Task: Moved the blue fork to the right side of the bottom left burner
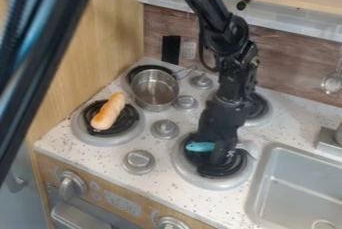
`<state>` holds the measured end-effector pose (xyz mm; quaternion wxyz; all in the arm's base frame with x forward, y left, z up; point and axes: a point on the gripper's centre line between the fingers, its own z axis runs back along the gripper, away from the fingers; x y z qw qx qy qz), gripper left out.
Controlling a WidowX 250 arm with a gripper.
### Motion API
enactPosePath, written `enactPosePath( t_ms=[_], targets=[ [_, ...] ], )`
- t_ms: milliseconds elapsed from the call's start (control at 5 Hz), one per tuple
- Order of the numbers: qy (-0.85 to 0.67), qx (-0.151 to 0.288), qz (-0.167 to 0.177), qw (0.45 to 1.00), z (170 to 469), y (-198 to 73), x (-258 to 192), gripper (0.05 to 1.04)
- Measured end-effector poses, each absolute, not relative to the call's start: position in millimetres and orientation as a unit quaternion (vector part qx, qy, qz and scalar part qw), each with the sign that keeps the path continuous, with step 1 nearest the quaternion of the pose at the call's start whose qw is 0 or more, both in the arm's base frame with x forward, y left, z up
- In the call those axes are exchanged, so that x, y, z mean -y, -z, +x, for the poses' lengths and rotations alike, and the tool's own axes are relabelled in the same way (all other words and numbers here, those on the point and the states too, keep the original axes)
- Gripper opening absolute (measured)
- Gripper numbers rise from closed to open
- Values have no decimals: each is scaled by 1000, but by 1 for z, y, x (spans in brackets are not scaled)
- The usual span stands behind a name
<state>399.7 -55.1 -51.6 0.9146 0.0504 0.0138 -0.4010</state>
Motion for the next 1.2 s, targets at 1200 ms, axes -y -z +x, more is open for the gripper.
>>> enactPosePath(
  t_ms=[1200],
  targets=[
    [223,-12,20,975,384,24,1,295]
  ],
)
